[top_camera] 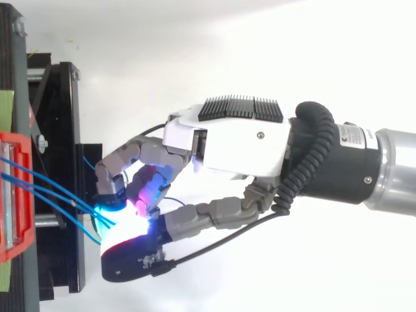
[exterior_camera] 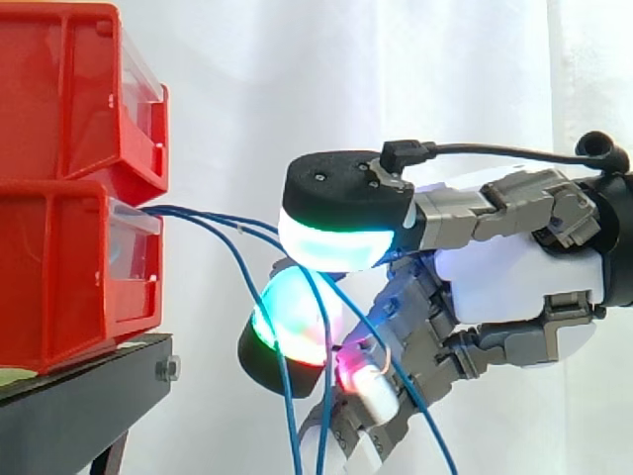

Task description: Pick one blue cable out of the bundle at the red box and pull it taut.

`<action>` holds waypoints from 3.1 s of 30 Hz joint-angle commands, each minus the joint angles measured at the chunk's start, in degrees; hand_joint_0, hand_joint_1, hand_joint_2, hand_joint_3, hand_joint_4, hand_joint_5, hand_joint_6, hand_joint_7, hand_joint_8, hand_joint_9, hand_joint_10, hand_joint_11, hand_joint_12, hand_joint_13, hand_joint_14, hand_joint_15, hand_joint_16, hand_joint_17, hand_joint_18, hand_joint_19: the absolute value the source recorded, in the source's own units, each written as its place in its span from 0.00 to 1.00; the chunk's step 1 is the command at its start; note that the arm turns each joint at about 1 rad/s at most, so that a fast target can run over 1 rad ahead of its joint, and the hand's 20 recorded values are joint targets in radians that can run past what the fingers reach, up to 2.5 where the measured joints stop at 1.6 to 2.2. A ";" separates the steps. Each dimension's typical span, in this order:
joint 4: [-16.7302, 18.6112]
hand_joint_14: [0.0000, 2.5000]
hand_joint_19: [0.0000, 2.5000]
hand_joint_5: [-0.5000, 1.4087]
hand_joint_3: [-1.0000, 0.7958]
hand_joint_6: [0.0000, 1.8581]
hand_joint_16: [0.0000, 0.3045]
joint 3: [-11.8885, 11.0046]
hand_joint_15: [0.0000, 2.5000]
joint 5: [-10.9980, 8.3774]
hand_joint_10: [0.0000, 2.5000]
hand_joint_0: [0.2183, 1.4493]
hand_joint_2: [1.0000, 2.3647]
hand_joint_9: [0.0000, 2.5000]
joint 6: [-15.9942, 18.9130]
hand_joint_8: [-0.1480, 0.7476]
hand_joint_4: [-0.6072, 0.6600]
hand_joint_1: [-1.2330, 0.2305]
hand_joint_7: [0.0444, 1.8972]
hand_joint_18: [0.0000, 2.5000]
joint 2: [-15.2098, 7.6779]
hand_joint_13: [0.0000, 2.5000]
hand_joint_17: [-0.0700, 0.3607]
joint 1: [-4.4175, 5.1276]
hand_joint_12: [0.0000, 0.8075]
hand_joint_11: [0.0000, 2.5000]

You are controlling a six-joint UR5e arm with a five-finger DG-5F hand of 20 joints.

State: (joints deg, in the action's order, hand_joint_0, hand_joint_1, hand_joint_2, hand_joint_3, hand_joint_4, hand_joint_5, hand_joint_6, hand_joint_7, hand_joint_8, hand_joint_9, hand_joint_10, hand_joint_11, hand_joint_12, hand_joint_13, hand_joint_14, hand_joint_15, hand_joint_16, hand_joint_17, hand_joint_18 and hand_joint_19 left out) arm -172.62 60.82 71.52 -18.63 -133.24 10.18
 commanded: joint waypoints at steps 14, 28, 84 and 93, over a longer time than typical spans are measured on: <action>0.00 0.01 0.16 0.21 0.28 0.49 0.14 -0.09 0.17 0.11 0.00 0.32 0.00 0.46 0.00 0.55 0.54 0.22 0.54 0.29 0.35 0.32 0.39 0.02 0.46 0.42; -0.09 0.01 0.20 0.23 0.31 0.45 0.15 -0.09 0.18 0.11 0.01 0.29 0.00 0.48 0.00 0.54 0.49 0.51 0.57 0.26 0.35 0.31 0.40 0.10 0.47 0.32; -5.54 0.01 0.18 0.21 0.37 0.43 0.17 -0.09 0.17 0.29 0.00 0.29 0.01 0.47 0.00 0.60 0.58 0.45 0.47 0.28 2.28 0.32 0.44 -0.34 0.51 0.34; -6.15 0.01 0.18 0.20 0.37 0.43 0.16 -0.18 0.18 0.20 0.01 0.29 0.01 0.46 0.00 0.59 0.57 0.42 0.48 0.27 2.81 0.32 0.42 -0.60 0.49 0.35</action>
State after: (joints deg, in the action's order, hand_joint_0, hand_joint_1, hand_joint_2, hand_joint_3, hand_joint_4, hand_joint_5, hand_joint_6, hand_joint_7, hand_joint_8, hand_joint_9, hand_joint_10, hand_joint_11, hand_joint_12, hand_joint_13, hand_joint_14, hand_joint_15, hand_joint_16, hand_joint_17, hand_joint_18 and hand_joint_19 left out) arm -178.71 60.73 71.76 -18.63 -130.73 9.64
